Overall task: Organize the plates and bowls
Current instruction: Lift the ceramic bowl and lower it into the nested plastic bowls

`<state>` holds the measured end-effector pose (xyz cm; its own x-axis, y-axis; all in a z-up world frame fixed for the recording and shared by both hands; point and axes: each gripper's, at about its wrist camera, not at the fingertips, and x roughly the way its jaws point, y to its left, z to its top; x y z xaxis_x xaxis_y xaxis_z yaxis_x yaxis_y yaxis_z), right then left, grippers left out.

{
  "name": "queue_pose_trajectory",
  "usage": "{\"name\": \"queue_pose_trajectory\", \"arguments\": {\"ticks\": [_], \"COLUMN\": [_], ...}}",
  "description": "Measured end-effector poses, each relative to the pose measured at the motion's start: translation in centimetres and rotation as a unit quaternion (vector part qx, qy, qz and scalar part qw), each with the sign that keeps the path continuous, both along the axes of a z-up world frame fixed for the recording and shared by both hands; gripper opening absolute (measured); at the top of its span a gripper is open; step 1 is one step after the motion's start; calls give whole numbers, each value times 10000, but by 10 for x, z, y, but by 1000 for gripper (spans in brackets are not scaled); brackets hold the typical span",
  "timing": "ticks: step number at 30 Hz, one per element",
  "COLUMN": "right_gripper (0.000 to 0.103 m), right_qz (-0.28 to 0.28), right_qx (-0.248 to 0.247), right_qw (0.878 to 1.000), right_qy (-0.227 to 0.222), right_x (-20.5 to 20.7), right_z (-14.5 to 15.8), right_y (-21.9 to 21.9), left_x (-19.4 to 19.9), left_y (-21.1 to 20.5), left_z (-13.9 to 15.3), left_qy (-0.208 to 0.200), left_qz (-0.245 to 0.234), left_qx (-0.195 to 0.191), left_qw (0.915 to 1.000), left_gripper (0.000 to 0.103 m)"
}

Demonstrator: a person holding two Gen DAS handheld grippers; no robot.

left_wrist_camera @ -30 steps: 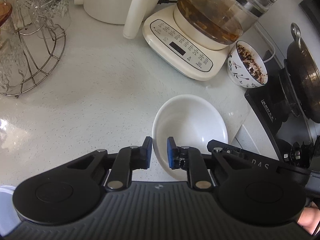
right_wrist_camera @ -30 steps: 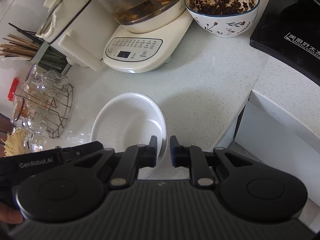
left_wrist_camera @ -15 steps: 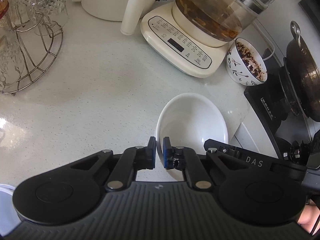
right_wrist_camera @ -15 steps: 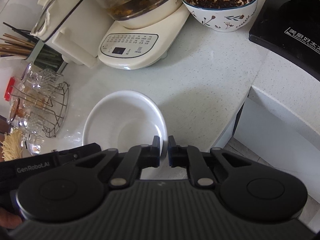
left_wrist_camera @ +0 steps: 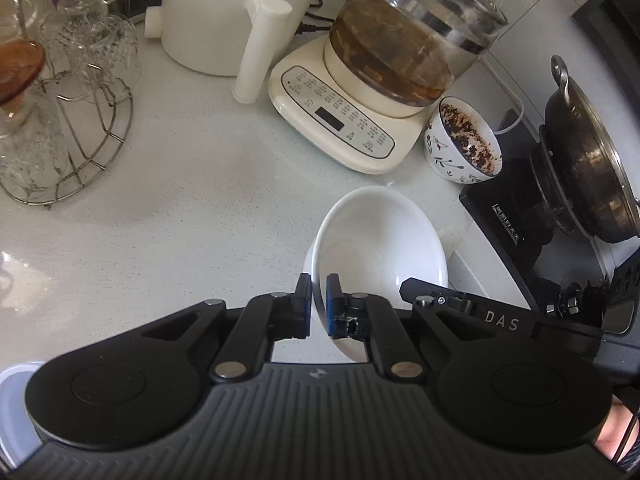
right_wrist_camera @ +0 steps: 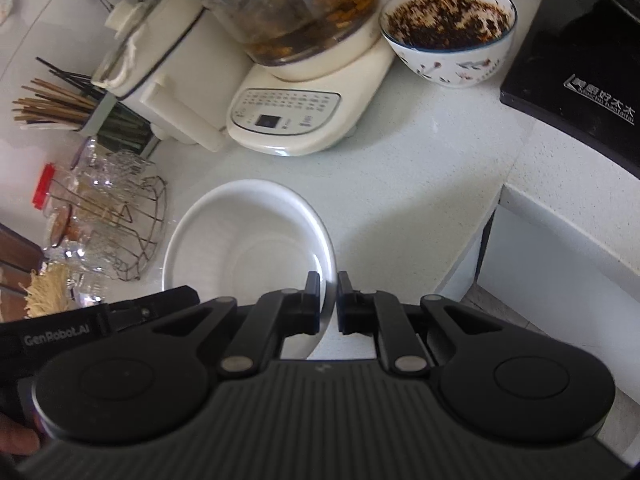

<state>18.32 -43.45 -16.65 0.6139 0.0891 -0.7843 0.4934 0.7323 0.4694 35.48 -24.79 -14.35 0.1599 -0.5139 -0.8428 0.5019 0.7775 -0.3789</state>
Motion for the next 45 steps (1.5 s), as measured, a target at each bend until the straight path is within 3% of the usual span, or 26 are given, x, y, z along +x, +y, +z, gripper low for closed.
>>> {"name": "queue_pose_trajectory", "arguments": {"ticks": [24,45], "right_gripper": [11,12], "right_qz": [823,2175], "right_qx": [-257,-454], "right_qw": [9943,9725], "right_qy": [-632,-695], "right_x": [12,40], "right_z": [49,61], "right_y": [81,179], "left_x": [-23,-61], "left_y": [117,244], "left_z": [56,62], "left_qy": [-531,-656], "left_qz": [762,2139], "left_qx": [-404,-647], "left_qw": [9949,9725], "left_gripper": [8,9]}}
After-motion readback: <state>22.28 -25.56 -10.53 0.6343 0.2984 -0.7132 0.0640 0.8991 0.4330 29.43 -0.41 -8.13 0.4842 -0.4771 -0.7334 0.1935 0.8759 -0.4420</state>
